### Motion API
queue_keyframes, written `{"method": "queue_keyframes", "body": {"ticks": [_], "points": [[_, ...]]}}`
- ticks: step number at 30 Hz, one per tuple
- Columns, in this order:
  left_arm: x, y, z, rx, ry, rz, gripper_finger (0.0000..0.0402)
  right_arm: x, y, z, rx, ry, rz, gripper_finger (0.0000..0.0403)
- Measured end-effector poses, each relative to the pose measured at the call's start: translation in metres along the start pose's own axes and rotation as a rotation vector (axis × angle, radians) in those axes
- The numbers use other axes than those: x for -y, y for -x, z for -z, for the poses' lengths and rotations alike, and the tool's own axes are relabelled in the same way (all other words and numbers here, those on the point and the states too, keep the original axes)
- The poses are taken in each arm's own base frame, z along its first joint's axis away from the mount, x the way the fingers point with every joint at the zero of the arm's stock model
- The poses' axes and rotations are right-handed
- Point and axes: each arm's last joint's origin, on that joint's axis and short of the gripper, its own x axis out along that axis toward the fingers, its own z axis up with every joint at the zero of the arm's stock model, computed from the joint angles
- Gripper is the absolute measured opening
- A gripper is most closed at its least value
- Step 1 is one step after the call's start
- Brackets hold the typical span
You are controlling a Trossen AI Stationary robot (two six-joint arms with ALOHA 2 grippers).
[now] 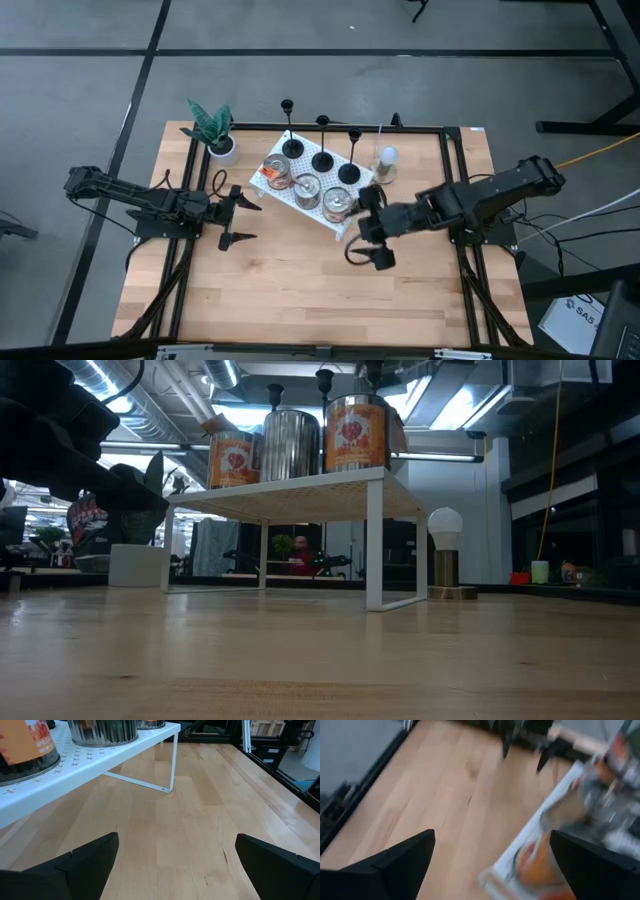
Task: Pick & Place candle stick holders
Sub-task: Return to Home Position
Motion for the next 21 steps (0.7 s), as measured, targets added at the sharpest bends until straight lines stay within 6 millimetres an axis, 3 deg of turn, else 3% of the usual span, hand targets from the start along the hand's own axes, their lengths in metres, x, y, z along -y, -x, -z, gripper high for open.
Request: {"method": "queue_keyframes", "body": {"ticks": [9, 21], "points": [[0.0, 0.0, 0.0, -0.002, 0.0, 0.0, 0.04, -0.03, 0.0, 0.05, -0.066, -0.106, -0.01, 0.04], [0.0, 0.0, 0.0, -0.002, 0.0, 0.0, 0.04, -0.047, 0.007, 0.142, 0.192, -0.102, -0.065, 0.04]]}}
